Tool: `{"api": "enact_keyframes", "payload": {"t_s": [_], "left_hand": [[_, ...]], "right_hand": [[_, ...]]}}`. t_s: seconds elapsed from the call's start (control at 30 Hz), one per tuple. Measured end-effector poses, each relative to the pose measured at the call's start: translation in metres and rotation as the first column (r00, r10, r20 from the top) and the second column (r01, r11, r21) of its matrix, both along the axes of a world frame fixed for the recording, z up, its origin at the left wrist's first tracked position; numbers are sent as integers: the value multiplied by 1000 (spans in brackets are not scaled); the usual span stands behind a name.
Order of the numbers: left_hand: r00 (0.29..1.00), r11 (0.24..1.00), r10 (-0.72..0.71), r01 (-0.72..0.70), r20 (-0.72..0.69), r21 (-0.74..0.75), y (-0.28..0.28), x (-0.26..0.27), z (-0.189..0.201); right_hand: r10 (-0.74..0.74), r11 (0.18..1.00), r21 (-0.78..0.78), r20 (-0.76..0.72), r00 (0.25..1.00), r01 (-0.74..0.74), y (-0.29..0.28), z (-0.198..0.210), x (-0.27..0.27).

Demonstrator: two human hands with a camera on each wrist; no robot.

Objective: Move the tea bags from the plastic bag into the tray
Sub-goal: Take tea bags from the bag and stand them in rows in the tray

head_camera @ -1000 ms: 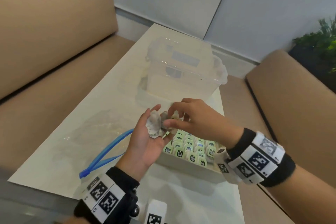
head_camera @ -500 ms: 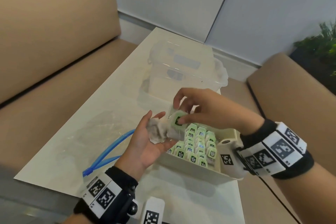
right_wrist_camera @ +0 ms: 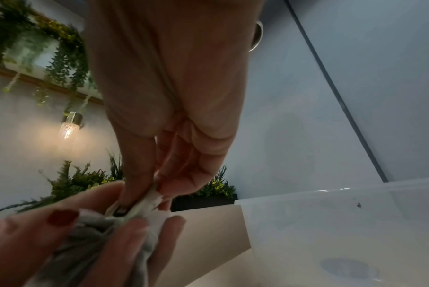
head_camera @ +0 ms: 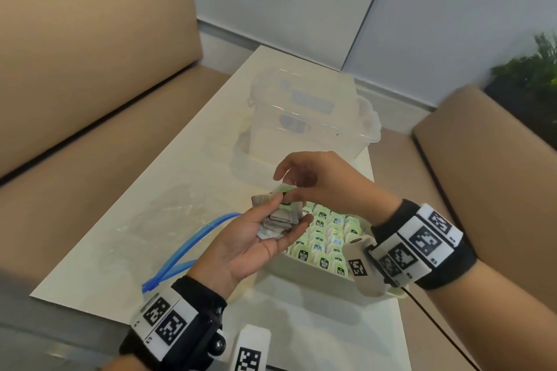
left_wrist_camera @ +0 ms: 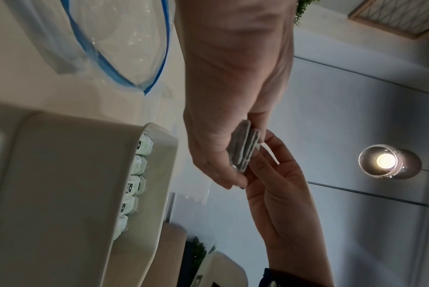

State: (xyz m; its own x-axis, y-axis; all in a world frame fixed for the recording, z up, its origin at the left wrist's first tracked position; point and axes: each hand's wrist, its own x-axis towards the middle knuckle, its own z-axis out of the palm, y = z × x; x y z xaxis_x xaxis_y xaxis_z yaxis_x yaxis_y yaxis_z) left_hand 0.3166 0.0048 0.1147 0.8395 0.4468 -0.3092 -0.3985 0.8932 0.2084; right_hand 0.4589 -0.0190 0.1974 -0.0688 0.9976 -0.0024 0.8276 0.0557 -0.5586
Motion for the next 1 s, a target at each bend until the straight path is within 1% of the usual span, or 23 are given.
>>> {"api": "enact_keyframes", "payload": {"t_s": [0.07, 0.17, 0.23, 0.37, 0.57, 0.67, 0.8, 0.87, 1.0], "left_hand": [[1000, 1000, 19, -19, 4, 5, 2, 0, 0], [998, 998, 59, -59, 20, 19, 6, 0, -1], [997, 997, 59, -61, 46, 36, 9, 1, -1], [996, 988, 83, -88, 38, 130, 10, 1, 1], [996, 987, 79, -84, 41, 138, 10, 3, 2], [996, 986, 74, -81, 51, 143, 10, 5, 2], [998, 986, 59, -64, 39, 151, 9, 5, 2], [998, 988, 54, -58, 31, 145, 9, 5, 1], [1000, 991, -6, 6, -1, 136, 11, 1, 0]], "right_hand": [[-20, 1000, 12, -34, 999, 20, 1, 4, 2], [-31, 997, 68, -39, 999, 33, -1, 9, 6], [-32, 992, 118, -23, 999, 34, -3, 8, 7], [-57, 981, 185, 18, 998, 53, -5, 4, 8], [-51, 954, 300, 90, 995, 21, -9, 3, 6], [-42, 946, 325, 106, 993, 5, -10, 2, 7], [-55, 947, 320, 127, 990, 12, -12, 1, 6], [-76, 952, 304, 101, 992, 42, -12, 1, 6], [-134, 970, 191, -100, 986, 151, -12, 4, 8]]}}
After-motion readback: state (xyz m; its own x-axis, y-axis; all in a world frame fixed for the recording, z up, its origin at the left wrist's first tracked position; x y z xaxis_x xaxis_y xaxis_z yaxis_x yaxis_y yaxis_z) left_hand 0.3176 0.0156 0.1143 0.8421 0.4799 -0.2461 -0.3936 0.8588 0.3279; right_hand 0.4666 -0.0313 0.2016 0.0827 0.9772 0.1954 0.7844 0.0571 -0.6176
